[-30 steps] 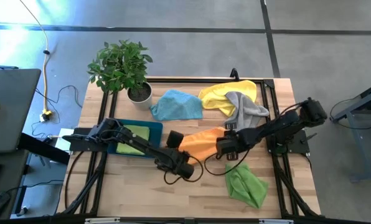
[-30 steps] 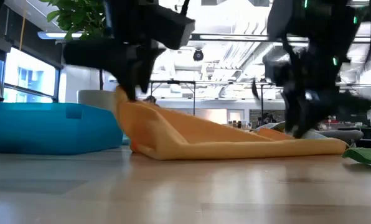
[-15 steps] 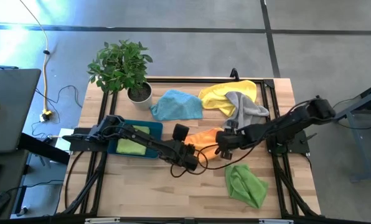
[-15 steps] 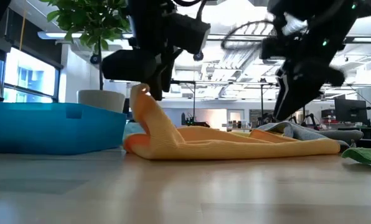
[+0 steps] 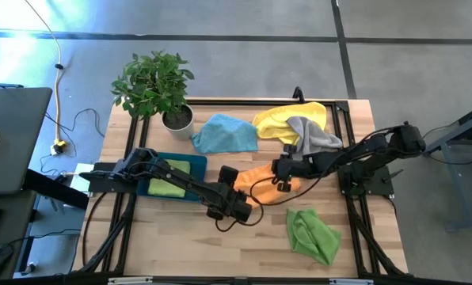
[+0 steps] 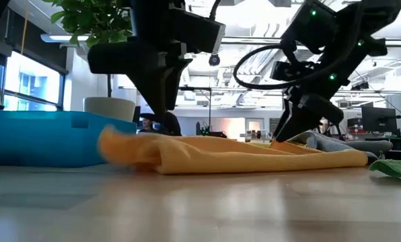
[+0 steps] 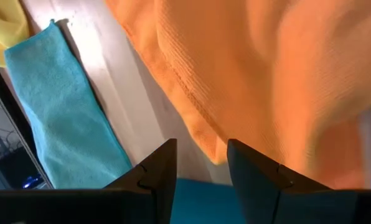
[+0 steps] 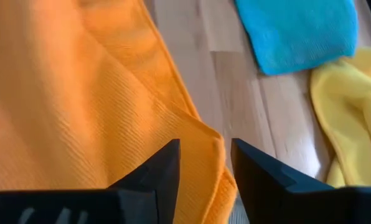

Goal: Fold microfiber towels
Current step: Fold the orange microfiber towel on the table

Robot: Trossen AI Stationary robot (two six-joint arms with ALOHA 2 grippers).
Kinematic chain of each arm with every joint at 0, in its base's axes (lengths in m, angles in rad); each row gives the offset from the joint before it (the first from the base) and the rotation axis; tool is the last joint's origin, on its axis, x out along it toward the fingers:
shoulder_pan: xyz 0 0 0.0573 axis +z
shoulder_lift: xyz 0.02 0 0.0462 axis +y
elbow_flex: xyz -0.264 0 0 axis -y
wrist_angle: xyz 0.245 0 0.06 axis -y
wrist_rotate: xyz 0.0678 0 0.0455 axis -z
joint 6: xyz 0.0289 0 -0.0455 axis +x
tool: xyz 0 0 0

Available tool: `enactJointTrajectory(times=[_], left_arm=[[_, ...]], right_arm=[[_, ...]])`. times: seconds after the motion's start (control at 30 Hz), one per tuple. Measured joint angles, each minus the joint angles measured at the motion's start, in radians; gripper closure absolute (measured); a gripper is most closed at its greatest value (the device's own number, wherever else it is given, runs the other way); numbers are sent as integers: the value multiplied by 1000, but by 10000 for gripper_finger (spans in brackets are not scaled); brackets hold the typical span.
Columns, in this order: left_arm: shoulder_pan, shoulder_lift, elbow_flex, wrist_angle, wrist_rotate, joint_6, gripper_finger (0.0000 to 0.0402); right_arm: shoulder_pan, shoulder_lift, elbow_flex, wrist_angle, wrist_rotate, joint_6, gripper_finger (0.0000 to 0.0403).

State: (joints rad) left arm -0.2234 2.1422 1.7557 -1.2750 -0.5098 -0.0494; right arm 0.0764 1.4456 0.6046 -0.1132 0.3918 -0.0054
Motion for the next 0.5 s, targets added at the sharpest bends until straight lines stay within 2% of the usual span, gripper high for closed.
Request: enactJointTrajectory(times=[0.37,0.5], left_arm=[[-8,0,0,45,-1,0,271],[-8,0,0,69,-1,-3,271]], right_arm=[[-50,0,-18,22,-33,-3,352],[-70,0,-18,21,-67,-2,369]])
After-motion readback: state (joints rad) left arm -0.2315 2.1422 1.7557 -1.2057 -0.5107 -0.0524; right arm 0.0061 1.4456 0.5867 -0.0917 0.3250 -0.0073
